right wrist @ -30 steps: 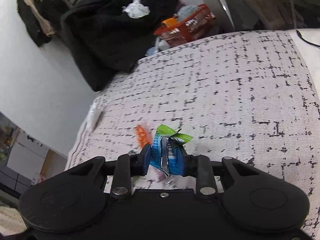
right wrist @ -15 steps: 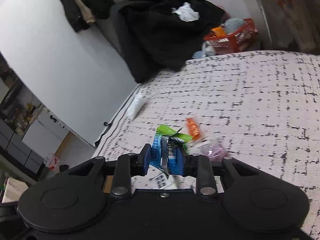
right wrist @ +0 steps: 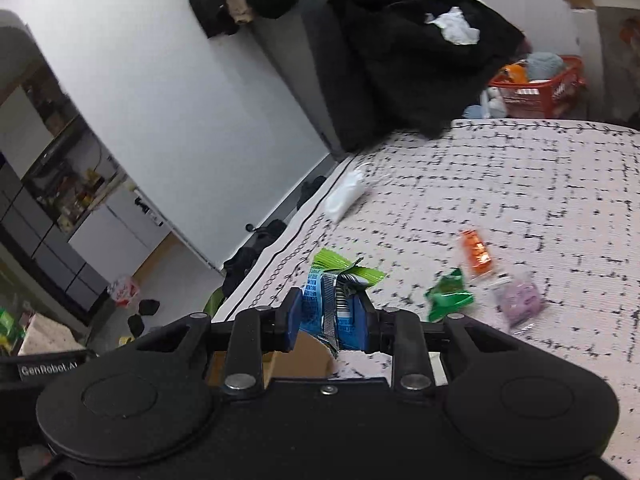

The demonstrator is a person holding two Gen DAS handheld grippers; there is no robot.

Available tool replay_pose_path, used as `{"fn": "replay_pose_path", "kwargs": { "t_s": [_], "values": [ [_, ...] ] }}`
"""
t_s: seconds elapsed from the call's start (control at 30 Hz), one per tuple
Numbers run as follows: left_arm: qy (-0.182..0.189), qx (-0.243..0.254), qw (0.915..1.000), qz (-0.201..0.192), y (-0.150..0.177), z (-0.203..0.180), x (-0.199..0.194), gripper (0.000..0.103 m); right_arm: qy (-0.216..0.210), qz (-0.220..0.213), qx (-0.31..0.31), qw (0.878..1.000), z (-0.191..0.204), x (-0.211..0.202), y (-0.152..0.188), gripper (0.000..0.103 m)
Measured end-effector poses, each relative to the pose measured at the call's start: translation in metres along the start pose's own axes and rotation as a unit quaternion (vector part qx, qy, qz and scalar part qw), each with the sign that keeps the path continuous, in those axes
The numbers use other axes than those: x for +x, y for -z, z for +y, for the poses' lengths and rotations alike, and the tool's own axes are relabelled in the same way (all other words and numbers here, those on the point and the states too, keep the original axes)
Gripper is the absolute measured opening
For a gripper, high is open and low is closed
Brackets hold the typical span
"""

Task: Organize snacks
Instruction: 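Lift the blue pack and blue-green candy and carry both over the box, then open both tools to drop the blue pack and candy into the box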

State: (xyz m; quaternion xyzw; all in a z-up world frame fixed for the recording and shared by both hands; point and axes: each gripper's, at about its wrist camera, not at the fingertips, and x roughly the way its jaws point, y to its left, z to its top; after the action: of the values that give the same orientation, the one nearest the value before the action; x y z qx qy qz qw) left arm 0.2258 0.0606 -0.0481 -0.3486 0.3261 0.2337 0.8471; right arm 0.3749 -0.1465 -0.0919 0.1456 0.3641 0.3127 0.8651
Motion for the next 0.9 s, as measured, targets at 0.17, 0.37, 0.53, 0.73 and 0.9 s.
{"fn": "replay_pose_path", "kwargs": {
  "t_s": [0.17,0.37,0.53,0.73,0.9],
  "values": [
    [0.007,-0.003,1.0,0.0,-0.015,0.019,-0.006,0.028,-0.01,0.007,-0.018,1.0,0.026,0.007,0.009,0.027],
    [0.007,-0.007,0.9999,0.003,-0.027,0.042,-0.006,0.028,-0.018,0.012,-0.03,0.999,0.057,0.022,0.021,0.027],
    [0.009,-0.007,0.9999,0.011,-0.035,0.056,-0.002,0.028,-0.019,0.027,-0.047,0.998,0.074,0.038,0.034,0.027],
    [0.008,-0.007,0.9997,0.021,-0.042,0.07,0.009,0.028,-0.011,0.042,-0.054,0.998,0.078,0.049,0.04,0.027],
    [0.012,-0.009,0.9995,0.027,-0.048,0.075,0.022,0.028,-0.009,0.049,-0.053,0.997,0.08,0.057,0.042,0.027]
  ]
}}
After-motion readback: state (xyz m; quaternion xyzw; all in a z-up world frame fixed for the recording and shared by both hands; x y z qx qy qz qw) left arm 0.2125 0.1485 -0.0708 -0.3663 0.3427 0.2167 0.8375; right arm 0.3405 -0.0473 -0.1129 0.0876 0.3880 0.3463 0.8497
